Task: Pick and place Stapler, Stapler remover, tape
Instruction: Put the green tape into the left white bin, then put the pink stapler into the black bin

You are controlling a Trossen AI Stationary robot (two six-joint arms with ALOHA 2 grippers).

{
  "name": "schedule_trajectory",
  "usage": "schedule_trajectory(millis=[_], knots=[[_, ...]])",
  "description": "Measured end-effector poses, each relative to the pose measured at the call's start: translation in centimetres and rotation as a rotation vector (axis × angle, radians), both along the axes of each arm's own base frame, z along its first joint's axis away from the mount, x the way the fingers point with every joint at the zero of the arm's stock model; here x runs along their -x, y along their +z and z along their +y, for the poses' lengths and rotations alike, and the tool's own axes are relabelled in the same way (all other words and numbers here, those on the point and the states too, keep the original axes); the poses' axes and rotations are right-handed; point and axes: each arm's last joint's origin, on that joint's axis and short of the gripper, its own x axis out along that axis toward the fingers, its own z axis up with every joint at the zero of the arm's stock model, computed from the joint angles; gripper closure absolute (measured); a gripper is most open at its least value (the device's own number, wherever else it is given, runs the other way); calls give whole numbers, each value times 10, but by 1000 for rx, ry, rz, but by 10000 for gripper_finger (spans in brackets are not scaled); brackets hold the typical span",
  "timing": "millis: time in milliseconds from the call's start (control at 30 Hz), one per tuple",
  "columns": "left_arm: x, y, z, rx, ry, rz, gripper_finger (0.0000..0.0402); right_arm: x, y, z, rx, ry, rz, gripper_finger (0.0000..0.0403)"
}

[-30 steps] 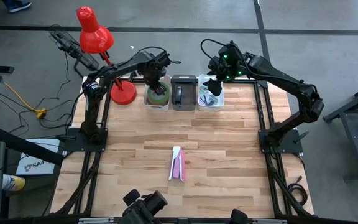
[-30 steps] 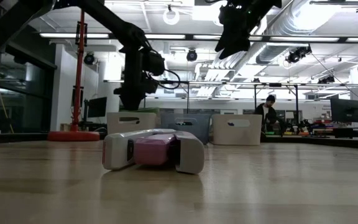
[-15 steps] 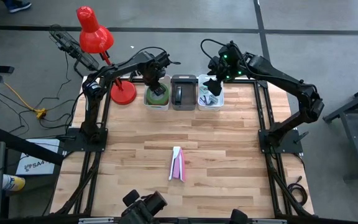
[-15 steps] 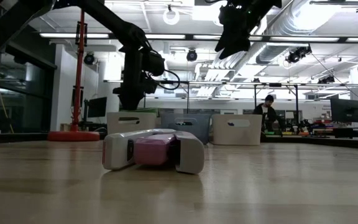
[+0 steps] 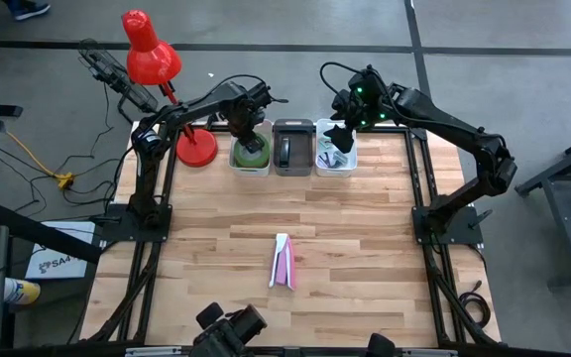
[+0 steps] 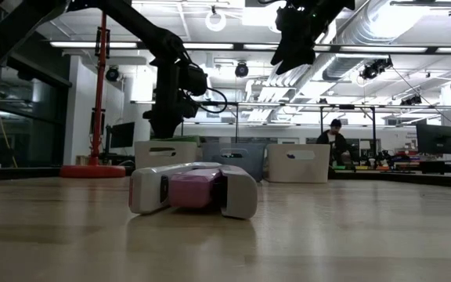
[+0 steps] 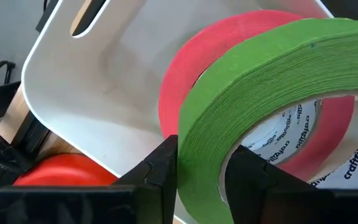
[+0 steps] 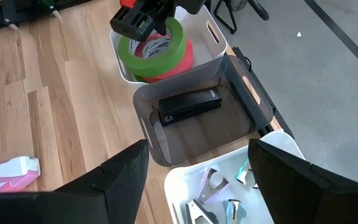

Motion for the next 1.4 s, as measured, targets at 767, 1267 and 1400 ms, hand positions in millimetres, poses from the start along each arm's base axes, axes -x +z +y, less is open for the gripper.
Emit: schedule_trajectory(millis=[767,1267,1400], knots=[[3,4,1,-72,14,52,248,0,0,0,3,3,1,135],[8,29,-5,-58,55,21,247,2,-2,1,-12,6,25,137],[6,45,-7,-62,46,18,247,2,-3,2,-10,18,42,135]])
